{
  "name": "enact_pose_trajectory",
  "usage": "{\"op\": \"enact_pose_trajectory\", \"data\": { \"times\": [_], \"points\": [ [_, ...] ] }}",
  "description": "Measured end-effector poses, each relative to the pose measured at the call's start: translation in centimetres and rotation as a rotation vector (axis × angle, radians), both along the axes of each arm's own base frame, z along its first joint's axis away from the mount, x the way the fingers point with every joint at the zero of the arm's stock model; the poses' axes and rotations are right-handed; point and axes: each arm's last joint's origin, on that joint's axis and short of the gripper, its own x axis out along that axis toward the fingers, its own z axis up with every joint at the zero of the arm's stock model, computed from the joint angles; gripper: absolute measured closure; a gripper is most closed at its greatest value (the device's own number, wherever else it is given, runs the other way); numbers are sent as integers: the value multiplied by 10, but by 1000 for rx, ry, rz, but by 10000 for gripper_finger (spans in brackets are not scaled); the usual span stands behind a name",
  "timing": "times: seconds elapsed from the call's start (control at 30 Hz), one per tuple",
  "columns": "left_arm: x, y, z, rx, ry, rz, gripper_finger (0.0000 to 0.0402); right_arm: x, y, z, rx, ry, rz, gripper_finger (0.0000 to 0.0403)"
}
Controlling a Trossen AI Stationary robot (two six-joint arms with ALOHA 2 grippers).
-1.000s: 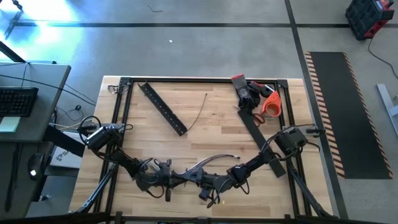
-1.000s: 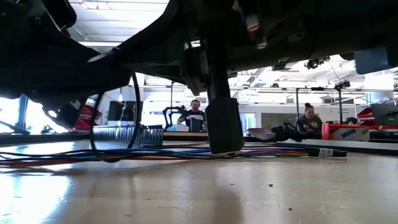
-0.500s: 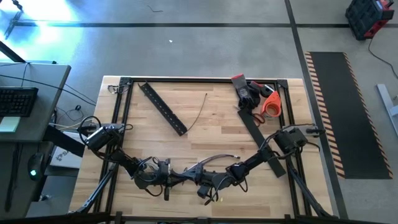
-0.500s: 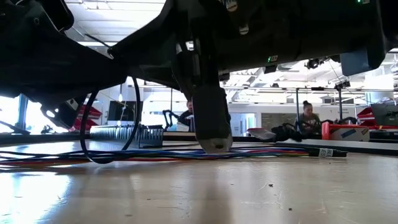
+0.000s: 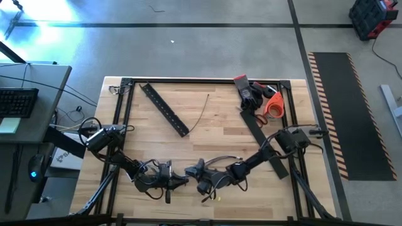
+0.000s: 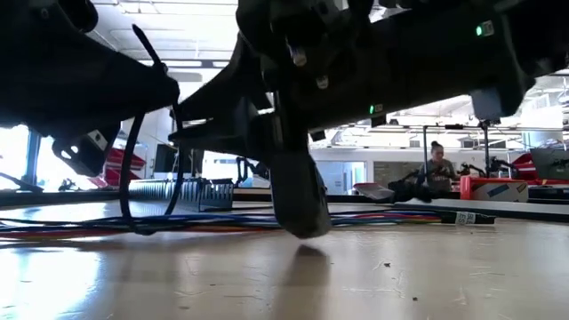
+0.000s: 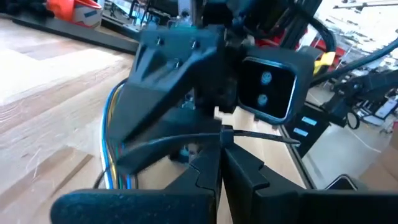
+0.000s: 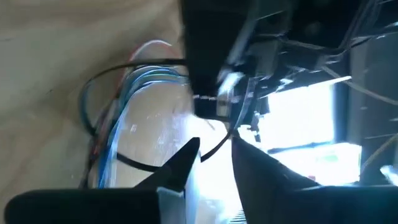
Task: Ziptie cables
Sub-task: Wrap the cable wires with the black zip tie
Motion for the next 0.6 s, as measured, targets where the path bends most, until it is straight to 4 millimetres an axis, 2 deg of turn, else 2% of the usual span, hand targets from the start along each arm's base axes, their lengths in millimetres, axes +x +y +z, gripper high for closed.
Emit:
{"op": "enact_pose_trajectory", "data": {
  "times": [0.27, 0.43, 0.6],
  "points": [
    [0, 0, 0, 2, 2, -1, 401, 4, -7, 1, 99, -18, -20, 361],
    [0, 0, 0, 1, 2, -5, 401, 3, -5, 1, 71, -12, 17, 395],
    [0, 0, 0, -10, 2, -8, 401, 1, 0, 2, 19, -15, 37, 402]
  ]
}}
